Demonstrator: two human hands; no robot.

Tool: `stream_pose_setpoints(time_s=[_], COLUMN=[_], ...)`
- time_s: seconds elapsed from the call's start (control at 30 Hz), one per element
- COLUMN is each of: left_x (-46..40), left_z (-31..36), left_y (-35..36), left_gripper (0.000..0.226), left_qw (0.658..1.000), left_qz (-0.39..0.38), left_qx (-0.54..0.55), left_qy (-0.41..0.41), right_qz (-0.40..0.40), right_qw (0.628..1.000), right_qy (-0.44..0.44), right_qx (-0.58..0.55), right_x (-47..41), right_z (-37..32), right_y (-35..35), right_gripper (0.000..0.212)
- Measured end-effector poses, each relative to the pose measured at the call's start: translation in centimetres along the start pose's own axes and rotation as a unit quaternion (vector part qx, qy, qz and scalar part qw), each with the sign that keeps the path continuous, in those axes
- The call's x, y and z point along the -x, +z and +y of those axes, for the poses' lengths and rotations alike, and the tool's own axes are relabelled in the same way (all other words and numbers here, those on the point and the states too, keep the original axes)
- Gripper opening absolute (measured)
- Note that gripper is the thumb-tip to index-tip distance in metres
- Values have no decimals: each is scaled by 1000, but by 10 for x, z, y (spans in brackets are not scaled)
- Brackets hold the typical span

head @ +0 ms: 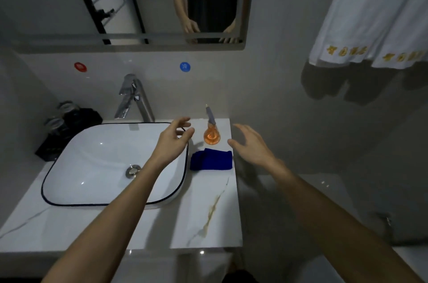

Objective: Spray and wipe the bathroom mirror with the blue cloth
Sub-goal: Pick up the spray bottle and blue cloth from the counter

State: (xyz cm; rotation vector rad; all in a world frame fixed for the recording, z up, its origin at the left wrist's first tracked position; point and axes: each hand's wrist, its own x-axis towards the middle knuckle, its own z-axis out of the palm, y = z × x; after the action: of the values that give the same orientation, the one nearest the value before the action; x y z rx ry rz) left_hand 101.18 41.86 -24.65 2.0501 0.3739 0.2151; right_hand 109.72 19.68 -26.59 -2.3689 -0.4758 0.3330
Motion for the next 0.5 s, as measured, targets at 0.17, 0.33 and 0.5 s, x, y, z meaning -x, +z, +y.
stream_pose_setpoints(time_s=[0.17,0.33,0.5], left_x=[-32,-57,-82], left_z=[-19,-34,-49], left_y=[15,29,38], left_gripper=[40,41,38], left_qw=[999,996,993], left_qz=[0,-11,-21], left_qx=[5,16,40], left_qy=[-48,-86,-111], right_qz=[-49,-103,-167], right_qw=[997,992,979], right_qy=[-52,-58,-54], right_qx=[-4,37,102], right_x=[-40,-68,-85], right_z=[19,40,62], right_y=[28,55,84], right_gripper=[49,57,60])
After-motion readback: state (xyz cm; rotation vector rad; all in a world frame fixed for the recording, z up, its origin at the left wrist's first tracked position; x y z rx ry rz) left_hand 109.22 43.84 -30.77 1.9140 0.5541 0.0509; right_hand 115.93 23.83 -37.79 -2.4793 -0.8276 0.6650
